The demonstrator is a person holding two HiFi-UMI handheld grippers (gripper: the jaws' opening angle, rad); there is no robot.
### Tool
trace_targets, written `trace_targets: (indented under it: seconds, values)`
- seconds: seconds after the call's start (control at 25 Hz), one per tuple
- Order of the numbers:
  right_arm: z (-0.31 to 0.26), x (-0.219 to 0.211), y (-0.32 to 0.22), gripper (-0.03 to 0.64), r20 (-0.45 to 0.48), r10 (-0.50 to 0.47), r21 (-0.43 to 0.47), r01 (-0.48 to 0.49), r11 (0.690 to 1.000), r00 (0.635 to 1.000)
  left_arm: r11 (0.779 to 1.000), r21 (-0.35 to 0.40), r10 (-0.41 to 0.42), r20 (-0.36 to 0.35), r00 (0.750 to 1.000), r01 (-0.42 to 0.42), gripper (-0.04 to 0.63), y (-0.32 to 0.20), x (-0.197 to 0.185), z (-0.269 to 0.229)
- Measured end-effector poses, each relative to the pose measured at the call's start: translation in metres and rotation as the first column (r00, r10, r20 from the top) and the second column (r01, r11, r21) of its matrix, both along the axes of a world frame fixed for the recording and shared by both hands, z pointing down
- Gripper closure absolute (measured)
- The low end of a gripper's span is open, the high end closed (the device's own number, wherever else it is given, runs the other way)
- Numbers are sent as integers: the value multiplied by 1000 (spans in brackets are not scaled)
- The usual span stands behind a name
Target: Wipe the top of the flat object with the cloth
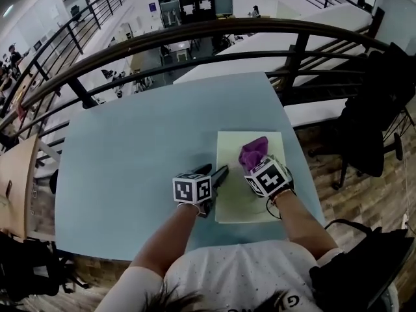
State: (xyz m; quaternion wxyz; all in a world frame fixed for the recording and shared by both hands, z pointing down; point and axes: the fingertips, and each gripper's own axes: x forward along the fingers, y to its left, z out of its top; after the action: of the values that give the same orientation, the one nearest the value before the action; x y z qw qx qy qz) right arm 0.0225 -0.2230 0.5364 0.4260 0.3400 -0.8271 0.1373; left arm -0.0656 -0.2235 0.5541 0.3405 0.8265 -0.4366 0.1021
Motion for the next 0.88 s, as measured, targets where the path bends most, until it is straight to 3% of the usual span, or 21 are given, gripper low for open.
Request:
trace_targets:
  seconds: [0.32, 0.52, 0.72, 0.8, 0.88]
  values:
    - [-1, 98, 2, 583, 56, 233, 25, -234, 972, 971, 1000, 2, 4, 10, 1000, -4, 316, 2, 2, 4]
    - [-2, 129, 2, 583, 74, 310, 42, -313, 949, 948, 1000, -21, 17, 0, 1000, -17, 316, 2, 5, 7]
    - [-5, 150, 0, 583, 98, 401, 4, -403, 915, 911, 1000, -5, 9, 4, 1000, -9, 316, -1, 4, 6]
    - [-27, 129, -3, 583, 171, 345, 47, -358, 933, 923, 1000, -4, 11, 3, 1000, -11, 316, 0, 4, 5]
    - [-54, 80, 3, 583, 290, 173, 88, -206, 975, 941, 1000, 5, 6, 10, 1000, -6, 316, 0, 4, 4]
